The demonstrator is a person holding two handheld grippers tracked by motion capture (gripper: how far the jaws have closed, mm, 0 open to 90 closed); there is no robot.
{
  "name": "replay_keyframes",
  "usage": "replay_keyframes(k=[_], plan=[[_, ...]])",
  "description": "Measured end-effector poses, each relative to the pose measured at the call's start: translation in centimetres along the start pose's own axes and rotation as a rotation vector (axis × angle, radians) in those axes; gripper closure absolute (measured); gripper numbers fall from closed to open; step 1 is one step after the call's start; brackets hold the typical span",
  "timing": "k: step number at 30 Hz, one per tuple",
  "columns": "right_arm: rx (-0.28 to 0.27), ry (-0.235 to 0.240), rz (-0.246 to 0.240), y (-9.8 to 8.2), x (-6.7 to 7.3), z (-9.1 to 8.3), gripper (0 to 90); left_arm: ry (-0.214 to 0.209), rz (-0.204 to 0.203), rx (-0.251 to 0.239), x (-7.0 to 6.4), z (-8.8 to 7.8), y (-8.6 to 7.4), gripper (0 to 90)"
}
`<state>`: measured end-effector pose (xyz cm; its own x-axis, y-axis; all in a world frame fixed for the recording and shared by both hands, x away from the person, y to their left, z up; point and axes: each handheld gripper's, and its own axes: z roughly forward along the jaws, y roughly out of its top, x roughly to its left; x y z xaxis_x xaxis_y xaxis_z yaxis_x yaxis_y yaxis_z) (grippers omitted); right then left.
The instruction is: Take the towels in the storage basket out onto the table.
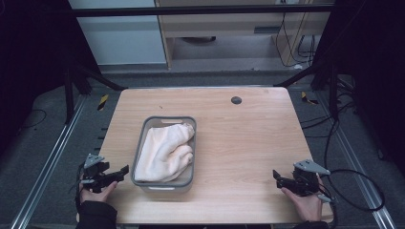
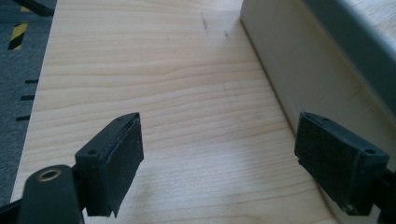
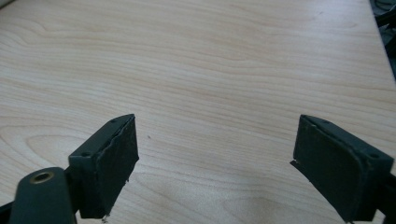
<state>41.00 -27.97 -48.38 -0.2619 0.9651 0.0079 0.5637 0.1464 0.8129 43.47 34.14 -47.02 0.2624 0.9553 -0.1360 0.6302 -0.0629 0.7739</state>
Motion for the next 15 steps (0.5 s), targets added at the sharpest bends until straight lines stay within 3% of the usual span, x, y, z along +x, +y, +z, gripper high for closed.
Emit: replay_keyframes(k=[9, 15], plan=[[-0.003, 0.02, -0.03, -0.2, 0.3, -0.3, 14.2, -0.027, 0.002, -0.017, -0.7, -0.9, 0.8, 18.1], [0.014, 0.018, -0.059, -0.3, 0.5, -0.2, 14.1, -0.022, 0.006, -0.041, -0.9, -1.6, 1.4, 20.6]])
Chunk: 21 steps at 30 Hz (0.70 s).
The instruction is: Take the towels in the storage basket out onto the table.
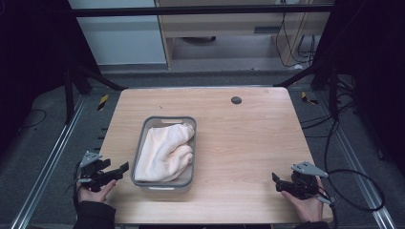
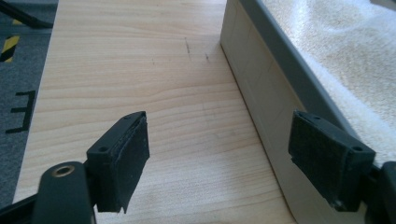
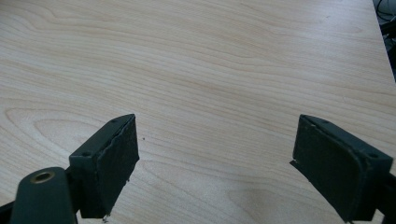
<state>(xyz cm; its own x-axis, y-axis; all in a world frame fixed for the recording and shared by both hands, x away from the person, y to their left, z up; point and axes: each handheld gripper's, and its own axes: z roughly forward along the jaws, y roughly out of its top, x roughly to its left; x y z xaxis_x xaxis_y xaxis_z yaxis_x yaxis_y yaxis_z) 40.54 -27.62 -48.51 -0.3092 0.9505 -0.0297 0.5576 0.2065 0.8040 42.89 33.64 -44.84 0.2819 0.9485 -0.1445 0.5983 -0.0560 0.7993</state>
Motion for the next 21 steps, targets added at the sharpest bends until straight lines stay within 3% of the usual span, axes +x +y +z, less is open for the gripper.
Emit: replay_keyframes(k=[21], plan=[[0.016, 0.008, -0.004, 0.0, 0.0, 0.1, 14.3, -0.058, -0.001, -0.047, -1.1, -2.1, 2.2, 21.6]])
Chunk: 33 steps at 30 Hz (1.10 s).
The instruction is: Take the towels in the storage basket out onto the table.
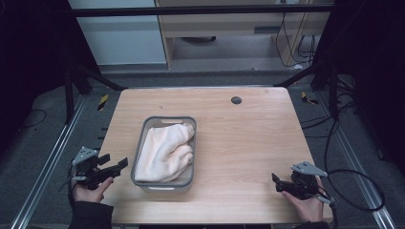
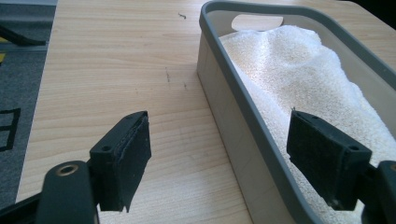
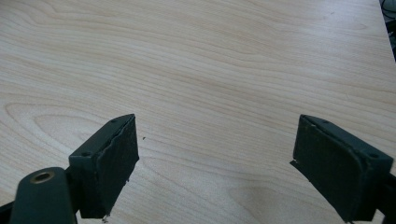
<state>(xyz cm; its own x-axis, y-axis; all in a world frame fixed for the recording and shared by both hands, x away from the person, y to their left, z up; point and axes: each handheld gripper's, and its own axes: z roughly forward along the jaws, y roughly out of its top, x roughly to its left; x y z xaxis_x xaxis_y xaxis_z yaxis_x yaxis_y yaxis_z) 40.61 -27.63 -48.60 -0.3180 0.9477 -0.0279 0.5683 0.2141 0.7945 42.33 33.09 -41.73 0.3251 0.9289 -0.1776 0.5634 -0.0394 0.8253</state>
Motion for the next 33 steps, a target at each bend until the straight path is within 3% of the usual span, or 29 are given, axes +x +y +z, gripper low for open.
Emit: replay_keyframes(k=[15, 33], plan=[[0.015, 0.005, 0.0, -0.1, 0.1, 0.2, 16.9, -0.071, 0.017, 0.014, -1.0, -0.8, 2.0, 23.1], [0.016, 0.021, 0.0, -0.1, 0.1, 0.1, 19.0, -0.078, 0.122, 0.067, -3.5, -0.3, 4.6, 23.0]])
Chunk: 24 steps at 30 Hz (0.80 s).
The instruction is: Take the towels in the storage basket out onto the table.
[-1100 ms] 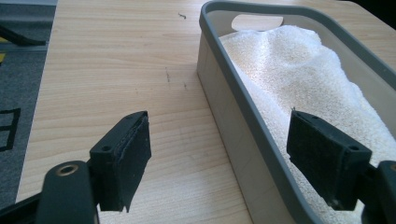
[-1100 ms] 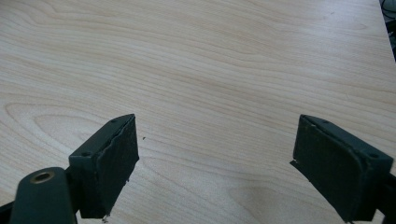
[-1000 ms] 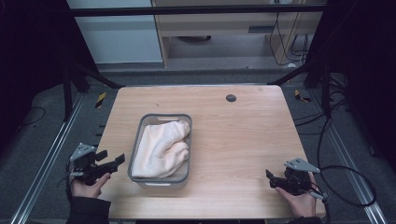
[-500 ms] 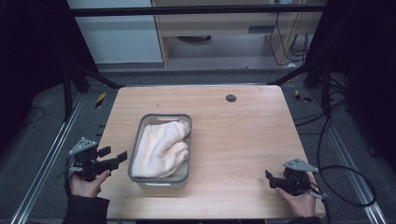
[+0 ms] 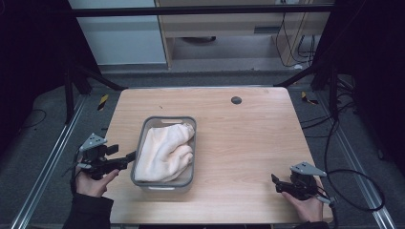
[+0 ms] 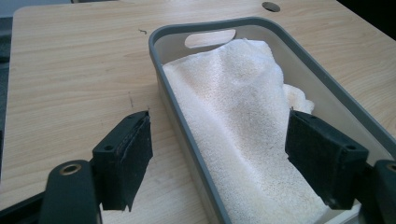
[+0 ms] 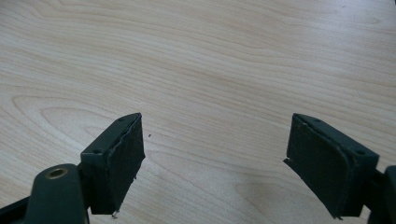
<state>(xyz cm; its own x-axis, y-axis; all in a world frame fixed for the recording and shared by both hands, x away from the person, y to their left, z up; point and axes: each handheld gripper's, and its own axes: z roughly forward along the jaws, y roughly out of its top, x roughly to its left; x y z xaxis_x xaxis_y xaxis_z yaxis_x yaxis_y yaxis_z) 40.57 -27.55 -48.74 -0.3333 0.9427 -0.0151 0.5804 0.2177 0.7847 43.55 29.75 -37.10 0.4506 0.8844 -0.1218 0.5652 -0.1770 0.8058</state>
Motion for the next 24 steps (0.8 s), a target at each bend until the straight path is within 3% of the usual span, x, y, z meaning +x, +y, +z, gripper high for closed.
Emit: replay_keyframes(k=[8, 24], plan=[[0.001, 0.008, 0.002, 0.0, 0.0, -0.1, 20.9, -0.004, 0.025, 0.011, -0.8, 0.2, 1.1, 23.5], [0.003, 0.012, -0.011, 0.0, -0.2, 0.0, 21.1, -0.028, 0.086, 0.084, -2.6, 1.6, 2.7, 23.5]])
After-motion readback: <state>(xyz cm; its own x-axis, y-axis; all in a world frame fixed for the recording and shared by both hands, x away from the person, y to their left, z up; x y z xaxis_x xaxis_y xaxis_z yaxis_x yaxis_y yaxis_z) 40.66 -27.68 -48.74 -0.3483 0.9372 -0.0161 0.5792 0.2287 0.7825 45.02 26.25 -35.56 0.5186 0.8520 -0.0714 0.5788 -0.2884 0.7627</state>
